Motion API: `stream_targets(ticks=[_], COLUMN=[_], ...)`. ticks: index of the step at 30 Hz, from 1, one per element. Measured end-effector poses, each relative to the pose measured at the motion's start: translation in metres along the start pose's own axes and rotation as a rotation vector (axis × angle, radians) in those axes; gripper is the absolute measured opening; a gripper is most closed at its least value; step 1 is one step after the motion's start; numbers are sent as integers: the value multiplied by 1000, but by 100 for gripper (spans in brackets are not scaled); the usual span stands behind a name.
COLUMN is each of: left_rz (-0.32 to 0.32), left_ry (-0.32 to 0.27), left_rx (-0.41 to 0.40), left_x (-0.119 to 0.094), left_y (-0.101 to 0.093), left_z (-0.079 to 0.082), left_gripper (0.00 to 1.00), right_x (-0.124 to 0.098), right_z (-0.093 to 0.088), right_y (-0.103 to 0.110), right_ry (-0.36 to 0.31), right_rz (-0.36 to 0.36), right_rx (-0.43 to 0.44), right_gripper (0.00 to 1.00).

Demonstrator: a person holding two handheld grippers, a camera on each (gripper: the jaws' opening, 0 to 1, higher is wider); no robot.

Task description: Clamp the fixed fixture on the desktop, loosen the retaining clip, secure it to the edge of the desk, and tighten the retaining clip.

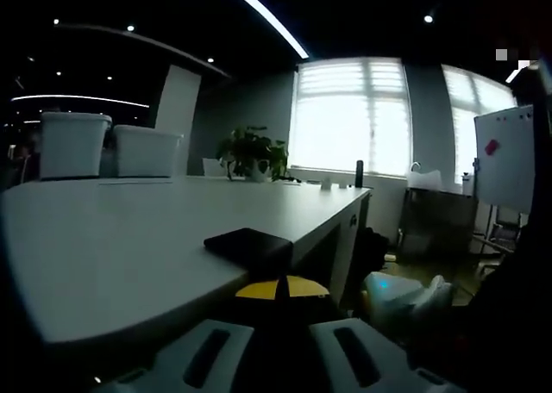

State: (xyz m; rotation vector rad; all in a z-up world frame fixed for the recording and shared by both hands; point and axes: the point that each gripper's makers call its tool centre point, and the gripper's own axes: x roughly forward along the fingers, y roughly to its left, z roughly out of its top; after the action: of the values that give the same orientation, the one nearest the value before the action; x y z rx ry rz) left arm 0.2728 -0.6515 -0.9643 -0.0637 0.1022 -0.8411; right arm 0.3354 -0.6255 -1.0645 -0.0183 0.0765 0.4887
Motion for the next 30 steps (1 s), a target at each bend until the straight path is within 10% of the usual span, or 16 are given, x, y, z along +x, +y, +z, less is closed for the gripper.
stream_targets(ticks=[6,14,30], left_rz=[-6,13,75], left_ry=[-9,-1,52], left_rx=[-3,23,48], left_x=[-1,0,4], left_y=[-3,-4,3], left_z=[0,-1,-2], left_gripper=[1,1,1], right_x=[6,6,0], right_z=[2,1,1], right_y=[-10,-6,11], right_ry=[8,11,-6], right_rz=[-34,4,503], right_rx=[-19,-54,-153], right_gripper=[25,24,22])
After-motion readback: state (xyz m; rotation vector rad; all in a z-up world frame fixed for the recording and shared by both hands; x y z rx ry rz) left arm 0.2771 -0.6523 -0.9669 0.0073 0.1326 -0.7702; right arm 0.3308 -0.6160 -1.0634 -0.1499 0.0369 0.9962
